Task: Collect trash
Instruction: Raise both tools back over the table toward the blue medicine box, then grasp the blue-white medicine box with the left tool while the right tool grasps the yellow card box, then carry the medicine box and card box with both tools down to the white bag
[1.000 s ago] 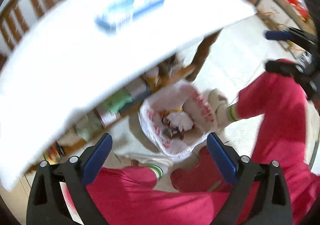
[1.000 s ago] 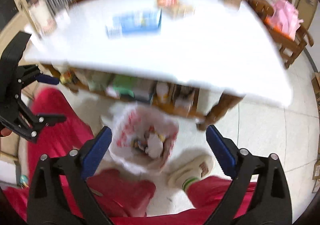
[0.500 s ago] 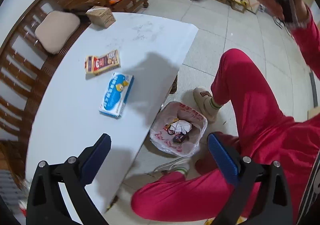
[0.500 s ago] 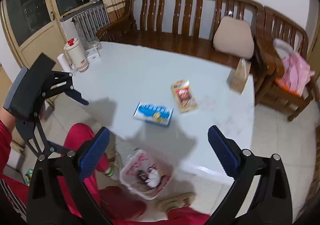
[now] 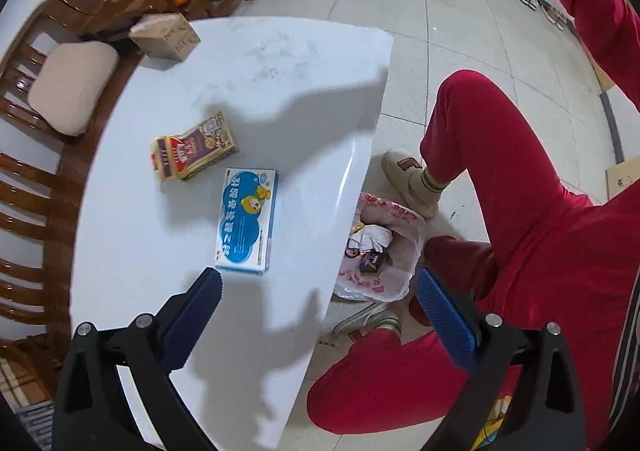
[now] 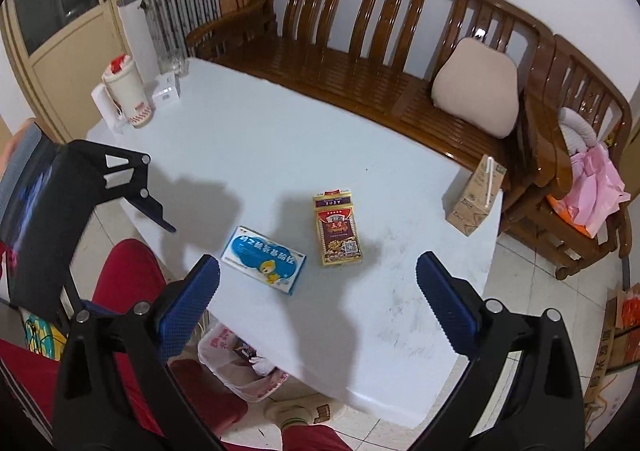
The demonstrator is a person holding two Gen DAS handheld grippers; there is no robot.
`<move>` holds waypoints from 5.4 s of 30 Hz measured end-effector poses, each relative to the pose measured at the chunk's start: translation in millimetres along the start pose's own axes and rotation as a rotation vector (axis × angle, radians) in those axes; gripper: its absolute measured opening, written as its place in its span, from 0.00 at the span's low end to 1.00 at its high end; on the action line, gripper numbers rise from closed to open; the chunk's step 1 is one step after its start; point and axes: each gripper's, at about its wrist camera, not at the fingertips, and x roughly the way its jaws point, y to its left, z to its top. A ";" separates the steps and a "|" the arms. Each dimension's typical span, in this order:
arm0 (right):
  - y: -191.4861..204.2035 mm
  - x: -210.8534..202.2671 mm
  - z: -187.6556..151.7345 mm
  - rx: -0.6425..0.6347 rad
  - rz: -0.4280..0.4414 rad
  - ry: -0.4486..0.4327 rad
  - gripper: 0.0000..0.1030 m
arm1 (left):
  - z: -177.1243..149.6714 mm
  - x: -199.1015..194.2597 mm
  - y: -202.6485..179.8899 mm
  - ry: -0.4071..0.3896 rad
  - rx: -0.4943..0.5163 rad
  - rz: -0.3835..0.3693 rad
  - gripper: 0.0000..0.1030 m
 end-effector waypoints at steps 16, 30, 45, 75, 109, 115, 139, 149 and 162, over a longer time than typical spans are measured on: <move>-33.7 128.8 11.1 -0.016 0.035 0.216 0.93 | 11.9 80.5 69.6 0.068 -0.091 -0.133 0.92; -41.4 220.3 -2.4 -0.014 0.051 0.351 0.93 | 7.0 131.2 96.8 0.086 -0.141 -0.209 0.92; -28.2 247.1 -2.5 -0.037 0.033 0.348 0.90 | 9.8 147.6 104.2 0.082 -0.141 -0.200 0.92; -31.8 164.9 -22.6 0.118 -0.150 0.122 0.57 | -21.6 124.8 86.2 -0.086 -0.610 0.099 0.60; 112.5 7.9 -121.0 0.110 -0.129 -0.117 0.57 | -109.4 30.3 -19.3 -0.372 -0.885 0.303 0.59; 138.9 3.9 -147.7 0.099 -0.121 -0.105 0.57 | -124.7 39.9 -56.6 -0.383 -0.900 0.287 0.59; 187.9 97.5 -243.9 0.169 -0.057 0.109 0.57 | -161.4 171.4 -104.7 -0.225 -1.015 0.082 0.60; 171.2 164.6 -263.4 0.226 -0.069 0.211 0.57 | -154.6 230.5 -89.3 -0.135 -1.051 0.008 0.60; 134.9 244.8 -282.1 0.336 -0.046 0.336 0.57 | -143.9 299.8 -61.6 -0.002 -1.108 -0.097 0.60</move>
